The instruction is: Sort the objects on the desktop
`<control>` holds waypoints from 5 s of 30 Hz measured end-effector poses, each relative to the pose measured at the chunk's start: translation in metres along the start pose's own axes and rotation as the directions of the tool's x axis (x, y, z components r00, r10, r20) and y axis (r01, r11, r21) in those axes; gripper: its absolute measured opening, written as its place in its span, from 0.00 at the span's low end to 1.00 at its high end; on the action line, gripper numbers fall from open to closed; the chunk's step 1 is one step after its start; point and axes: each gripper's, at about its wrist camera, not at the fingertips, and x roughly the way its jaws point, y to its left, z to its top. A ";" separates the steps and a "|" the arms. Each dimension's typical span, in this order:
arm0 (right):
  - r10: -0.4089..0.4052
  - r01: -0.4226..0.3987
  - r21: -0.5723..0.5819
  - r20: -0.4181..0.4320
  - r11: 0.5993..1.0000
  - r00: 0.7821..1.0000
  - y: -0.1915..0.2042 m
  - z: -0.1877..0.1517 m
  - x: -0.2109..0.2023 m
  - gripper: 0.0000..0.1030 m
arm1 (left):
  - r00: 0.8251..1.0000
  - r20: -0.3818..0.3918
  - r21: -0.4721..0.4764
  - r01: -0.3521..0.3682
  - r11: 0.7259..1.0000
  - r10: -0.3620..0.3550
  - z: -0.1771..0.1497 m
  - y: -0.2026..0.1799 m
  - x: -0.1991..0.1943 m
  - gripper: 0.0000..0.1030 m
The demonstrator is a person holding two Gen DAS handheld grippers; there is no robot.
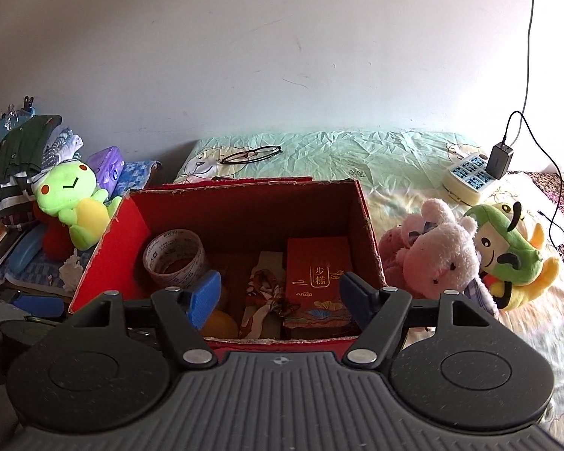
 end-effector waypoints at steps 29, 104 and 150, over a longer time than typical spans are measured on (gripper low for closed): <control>0.023 -0.016 0.037 -0.216 0.999 0.976 -0.018 0.051 0.063 0.83 | 0.990 -0.141 -0.040 0.024 0.999 -0.030 0.054 -0.007 0.044 0.99; -0.007 -0.011 -0.078 -0.219 0.997 0.976 -0.024 0.049 0.090 0.78 | 0.987 -0.160 -0.085 -0.027 0.996 0.013 0.053 -0.016 0.086 0.99; 0.032 -0.070 -0.184 -0.203 0.980 0.979 -0.044 0.042 0.078 0.79 | 0.982 -0.105 -0.139 -0.170 0.976 0.156 0.036 -0.040 0.050 0.99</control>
